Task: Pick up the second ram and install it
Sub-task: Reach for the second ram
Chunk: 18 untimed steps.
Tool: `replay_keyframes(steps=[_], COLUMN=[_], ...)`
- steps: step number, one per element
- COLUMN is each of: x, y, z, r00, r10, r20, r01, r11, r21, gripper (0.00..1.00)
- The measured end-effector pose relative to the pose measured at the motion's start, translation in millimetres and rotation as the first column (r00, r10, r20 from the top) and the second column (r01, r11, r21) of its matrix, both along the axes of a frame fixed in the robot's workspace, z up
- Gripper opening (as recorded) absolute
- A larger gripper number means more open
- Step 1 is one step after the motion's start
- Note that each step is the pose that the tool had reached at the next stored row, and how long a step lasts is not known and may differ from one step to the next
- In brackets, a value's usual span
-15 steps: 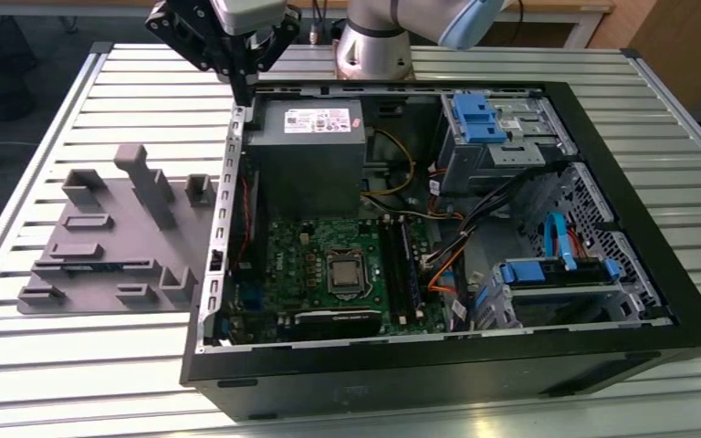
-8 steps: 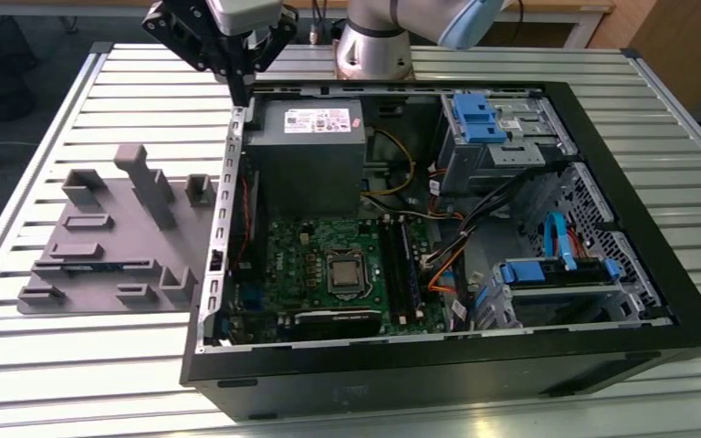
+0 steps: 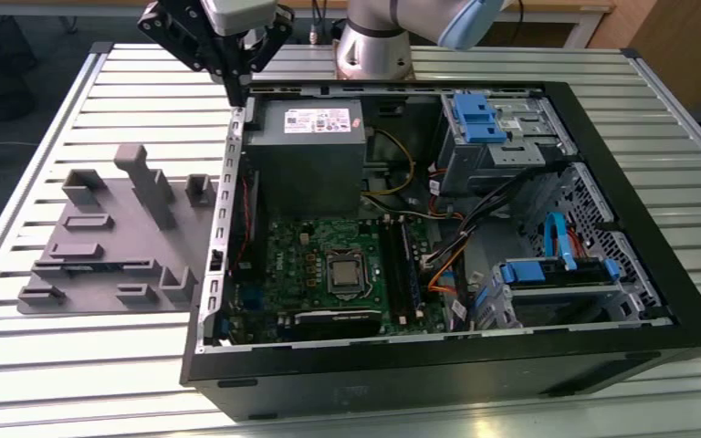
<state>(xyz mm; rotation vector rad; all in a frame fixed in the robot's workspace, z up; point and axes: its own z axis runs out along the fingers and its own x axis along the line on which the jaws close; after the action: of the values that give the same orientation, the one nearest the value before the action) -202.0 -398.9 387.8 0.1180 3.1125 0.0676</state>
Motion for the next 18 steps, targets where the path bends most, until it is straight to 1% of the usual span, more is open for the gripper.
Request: replay_keyframes(steps=[18], x=[-7.0], y=[0.0], z=[-0.5], r00=[1.0], r10=[0.0], r20=[-0.0001], r01=[0.0], r11=[1.0], r21=[0.0], gripper=[0.11])
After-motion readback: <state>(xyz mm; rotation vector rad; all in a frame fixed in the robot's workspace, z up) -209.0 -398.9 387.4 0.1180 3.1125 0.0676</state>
